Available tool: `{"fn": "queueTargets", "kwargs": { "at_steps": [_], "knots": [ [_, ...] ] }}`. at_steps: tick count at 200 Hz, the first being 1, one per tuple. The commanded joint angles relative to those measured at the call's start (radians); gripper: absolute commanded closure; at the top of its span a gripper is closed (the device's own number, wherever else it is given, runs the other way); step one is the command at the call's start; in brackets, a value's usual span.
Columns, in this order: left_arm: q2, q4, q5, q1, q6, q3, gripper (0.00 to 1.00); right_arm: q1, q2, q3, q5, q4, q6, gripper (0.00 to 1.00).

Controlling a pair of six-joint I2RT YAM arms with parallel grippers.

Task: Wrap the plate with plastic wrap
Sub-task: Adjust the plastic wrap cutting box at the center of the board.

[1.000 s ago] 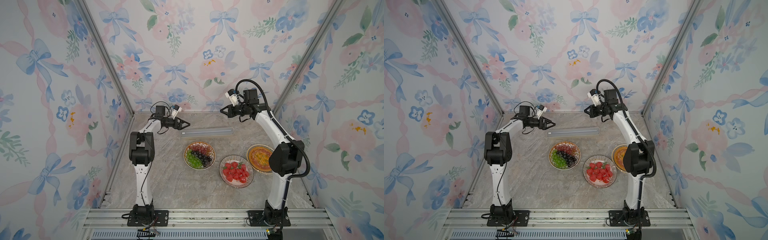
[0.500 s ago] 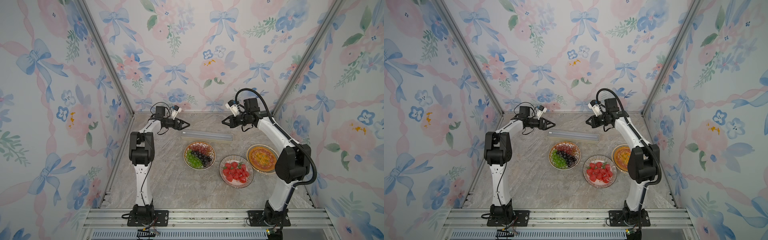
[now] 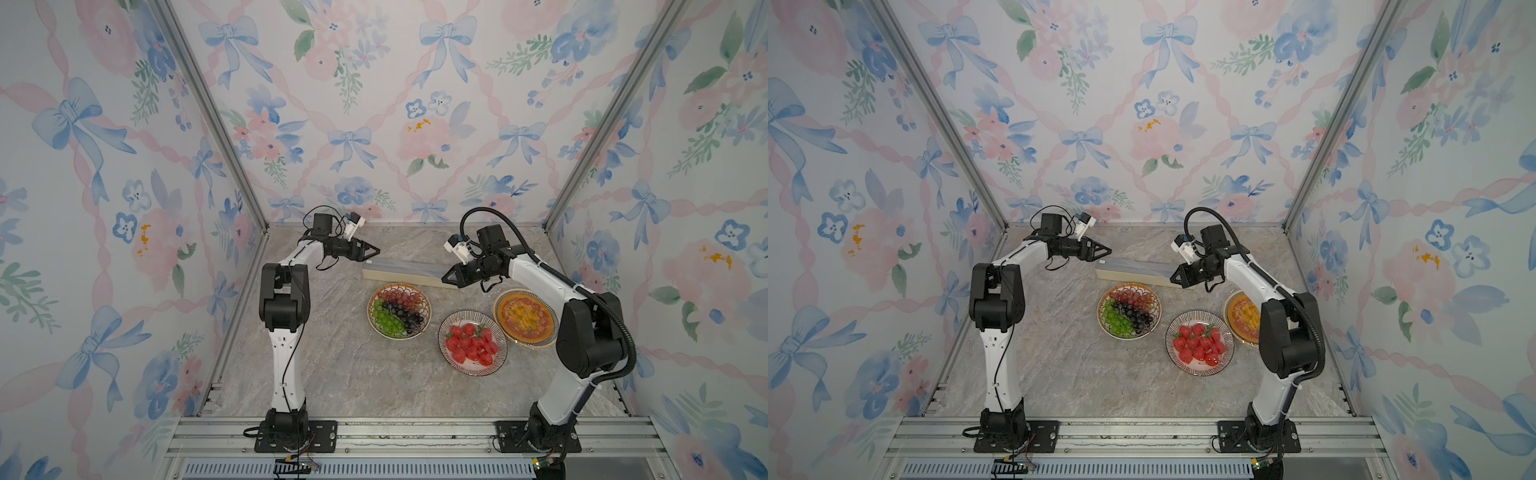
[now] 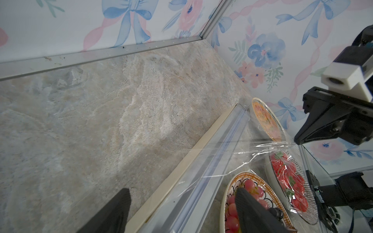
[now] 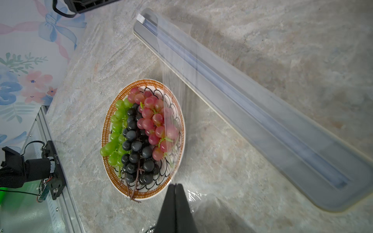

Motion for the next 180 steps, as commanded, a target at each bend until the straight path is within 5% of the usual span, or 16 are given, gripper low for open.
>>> {"fn": "queueTargets", "kwargs": {
  "at_steps": [1,128,180],
  "knots": [
    [0.019,-0.008,-0.012,-0.017,0.019,0.008,0.22,0.017,-0.024,-0.046,0.048,-0.039,-0.002,1.0],
    [0.127,-0.031,-0.095,-0.131,0.0,0.113,0.3,0.034,-0.001,-0.043,0.109,-0.074,-0.01,1.0],
    [0.077,-0.099,-0.186,-0.128,0.081,0.084,0.37,0.034,-0.001,-0.02,0.133,-0.093,-0.025,1.0]
  ]
}}
